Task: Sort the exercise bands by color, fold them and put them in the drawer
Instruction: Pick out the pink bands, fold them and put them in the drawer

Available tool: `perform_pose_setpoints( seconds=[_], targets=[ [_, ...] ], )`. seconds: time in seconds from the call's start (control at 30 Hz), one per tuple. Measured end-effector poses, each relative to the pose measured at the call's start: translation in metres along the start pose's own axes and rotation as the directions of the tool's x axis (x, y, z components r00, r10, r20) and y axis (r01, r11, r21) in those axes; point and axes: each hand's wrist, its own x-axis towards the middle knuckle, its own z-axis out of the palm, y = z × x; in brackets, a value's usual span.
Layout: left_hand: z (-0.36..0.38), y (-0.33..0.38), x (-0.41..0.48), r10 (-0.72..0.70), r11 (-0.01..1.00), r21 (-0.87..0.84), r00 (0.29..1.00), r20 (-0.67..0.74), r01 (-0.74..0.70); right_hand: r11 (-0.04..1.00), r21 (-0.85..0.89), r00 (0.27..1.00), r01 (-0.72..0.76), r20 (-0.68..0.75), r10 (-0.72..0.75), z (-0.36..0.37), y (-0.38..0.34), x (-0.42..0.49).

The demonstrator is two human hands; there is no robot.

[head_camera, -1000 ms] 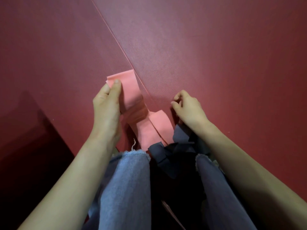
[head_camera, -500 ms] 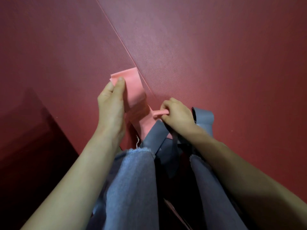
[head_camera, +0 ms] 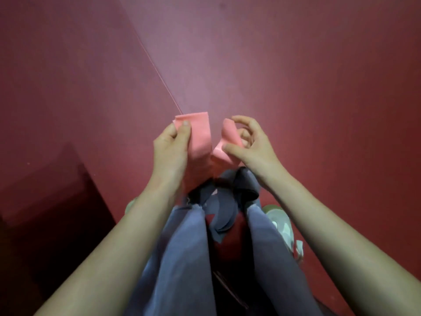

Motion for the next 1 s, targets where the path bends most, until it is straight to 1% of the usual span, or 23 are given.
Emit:
perform_pose_setpoints(
  seconds=[0.13, 0.27, 0.33, 0.43, 0.5, 0.57, 0.6, 0.67, 0.77, 0.87, 1.0],
  targets=[
    [0.010, 0.040, -0.029, 0.069, 0.997, 0.031, 0.996, 0.061, -0.070, 0.993, 0.002, 0.993, 0.117, 0.026, -0.117, -0.011, -0.048, -0.028],
    [0.012, 0.080, -0.057, 0.113, 0.993, 0.032, 0.991, 0.073, -0.116, 0.987, -0.023, 0.987, 0.158, 0.018, -0.158, -0.023, -0.093, -0.057],
    [0.011, 0.100, -0.076, 0.154, 0.987, 0.031, 0.984, 0.092, -0.158, 0.981, -0.034, 0.981, 0.189, 0.051, -0.187, -0.024, -0.117, -0.076],
    [0.010, 0.122, -0.099, 0.184, 0.982, 0.032, 0.979, 0.085, -0.187, 0.966, -0.080, 0.968, 0.246, 0.074, -0.240, -0.025, -0.146, -0.103],
    [0.011, 0.135, -0.116, 0.190, 0.981, 0.027, 0.977, 0.095, -0.193, 0.960, -0.075, 0.961, 0.268, 0.091, -0.262, -0.025, -0.165, -0.123],
    [0.010, 0.151, -0.139, 0.216, 0.975, 0.029, 0.965, 0.147, -0.222, 0.954, -0.054, 0.948, 0.294, 0.143, -0.284, -0.023, -0.185, -0.147],
    [0.012, 0.152, -0.145, 0.211, 0.975, 0.023, 0.960, 0.181, -0.219, 0.953, -0.064, 0.944, 0.295, 0.175, -0.280, -0.021, -0.189, -0.152],
    [0.012, 0.164, -0.168, 0.217, 0.975, -0.014, 0.943, 0.252, -0.221, 0.931, -0.143, 0.931, 0.336, 0.200, -0.306, -0.016, -0.204, -0.171],
    [0.007, 0.176, -0.199, 0.245, 0.969, -0.041, 0.917, 0.314, -0.245, 0.918, -0.185, 0.932, 0.351, 0.164, -0.323, -0.011, -0.219, -0.196],
    [0.000, 0.182, -0.226, 0.243, 0.969, -0.116, 0.919, 0.310, -0.217, 0.899, -0.246, 0.930, 0.363, 0.159, -0.331, -0.007, -0.231, -0.224],
    [-0.009, 0.177, -0.253, 0.143, 0.987, -0.111, 0.954, 0.264, -0.117, 0.839, -0.393, 0.927, 0.376, 0.158, -0.341, -0.002, -0.238, -0.254]
  ],
)
